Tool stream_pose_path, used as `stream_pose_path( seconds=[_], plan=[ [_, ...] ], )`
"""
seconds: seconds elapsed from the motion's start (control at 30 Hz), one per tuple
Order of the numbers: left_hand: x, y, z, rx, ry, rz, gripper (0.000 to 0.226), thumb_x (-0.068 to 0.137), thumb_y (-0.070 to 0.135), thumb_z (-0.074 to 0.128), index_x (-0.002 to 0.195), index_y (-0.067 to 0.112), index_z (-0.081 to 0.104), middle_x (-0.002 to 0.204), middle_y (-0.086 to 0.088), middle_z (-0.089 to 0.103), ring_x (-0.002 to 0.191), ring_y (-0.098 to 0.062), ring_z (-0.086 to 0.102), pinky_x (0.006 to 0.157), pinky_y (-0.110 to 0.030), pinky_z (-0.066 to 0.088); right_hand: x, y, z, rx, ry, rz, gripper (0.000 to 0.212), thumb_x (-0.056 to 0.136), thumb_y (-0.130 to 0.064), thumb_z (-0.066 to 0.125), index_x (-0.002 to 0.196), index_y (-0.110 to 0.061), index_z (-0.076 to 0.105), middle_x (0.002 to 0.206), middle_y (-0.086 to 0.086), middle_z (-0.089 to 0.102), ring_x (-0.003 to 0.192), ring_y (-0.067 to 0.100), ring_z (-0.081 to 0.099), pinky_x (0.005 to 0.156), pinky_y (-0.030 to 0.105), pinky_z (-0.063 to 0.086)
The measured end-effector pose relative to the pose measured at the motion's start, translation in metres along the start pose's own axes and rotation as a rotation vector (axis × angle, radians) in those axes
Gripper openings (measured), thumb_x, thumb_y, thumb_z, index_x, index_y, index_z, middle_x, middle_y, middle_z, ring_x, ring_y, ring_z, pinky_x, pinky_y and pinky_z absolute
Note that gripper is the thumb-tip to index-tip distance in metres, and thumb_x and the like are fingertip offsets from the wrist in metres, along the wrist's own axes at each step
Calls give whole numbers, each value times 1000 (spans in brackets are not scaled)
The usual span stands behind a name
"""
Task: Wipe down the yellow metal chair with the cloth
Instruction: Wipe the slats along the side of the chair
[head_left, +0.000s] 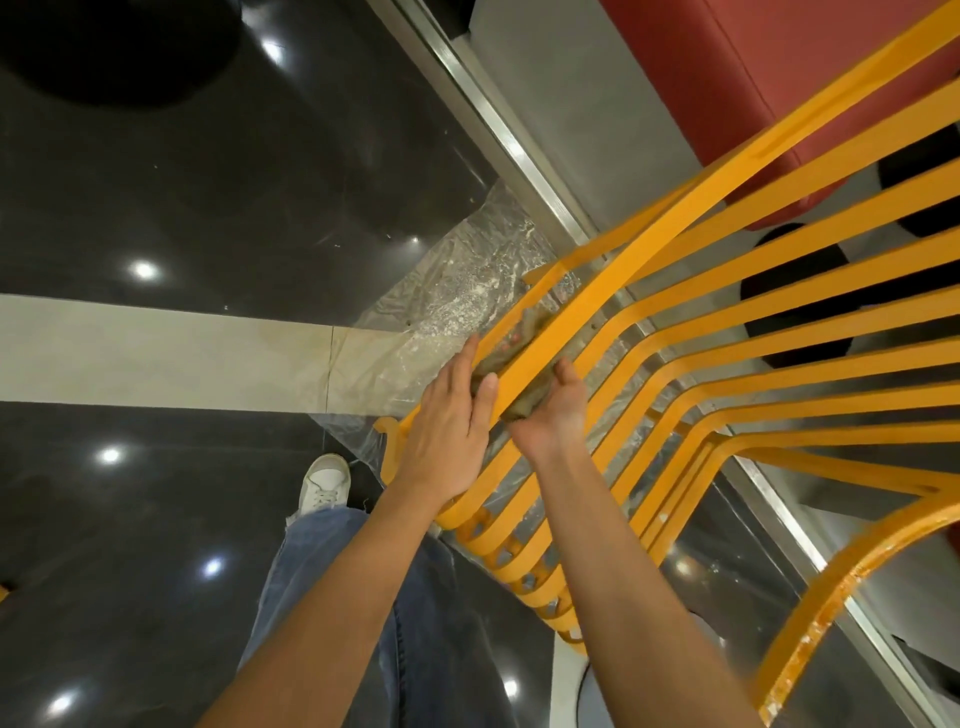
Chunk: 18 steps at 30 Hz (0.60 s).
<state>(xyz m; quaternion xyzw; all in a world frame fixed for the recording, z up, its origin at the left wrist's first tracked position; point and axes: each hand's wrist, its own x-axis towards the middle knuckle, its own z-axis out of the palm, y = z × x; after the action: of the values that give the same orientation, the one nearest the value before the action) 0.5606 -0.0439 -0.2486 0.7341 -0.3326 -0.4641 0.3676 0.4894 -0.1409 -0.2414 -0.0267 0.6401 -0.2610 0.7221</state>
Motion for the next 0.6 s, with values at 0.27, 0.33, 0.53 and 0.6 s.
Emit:
stream_pose_path(
  seconds=[0.27,0.33,0.53,0.6],
  plan=[
    [2,1,0,35,39,15,56,103,49,23,155,30,13,160,8,22,146,-9,20,113,-21,16,12,-27,12,64,49,-111,49,107,-38,29,129,-7,60,123,12,68,114,31,63,109,49,43],
    [2,0,1,31,36,18,57,102,53,22,154,32,12,160,9,21,147,-9,19,114,-22,16,1,-23,6,-16,70,-185,43,107,-34,36,134,-8,57,131,12,64,122,30,60,109,50,43],
    [3,-3,3,94,62,26,63,100,57,17,154,24,21,156,-1,33,143,-18,30,116,-32,25,-38,18,-10,-358,119,-372,23,102,-22,52,106,-4,66,95,18,71,88,21,67,96,51,52],
    [1,-2,3,115,69,13,62,99,58,18,152,25,26,151,-2,41,139,-18,36,115,-40,31,-40,15,-16,-435,139,-393,19,99,-26,60,103,-10,69,93,15,71,92,21,66,97,53,52]
  ],
)
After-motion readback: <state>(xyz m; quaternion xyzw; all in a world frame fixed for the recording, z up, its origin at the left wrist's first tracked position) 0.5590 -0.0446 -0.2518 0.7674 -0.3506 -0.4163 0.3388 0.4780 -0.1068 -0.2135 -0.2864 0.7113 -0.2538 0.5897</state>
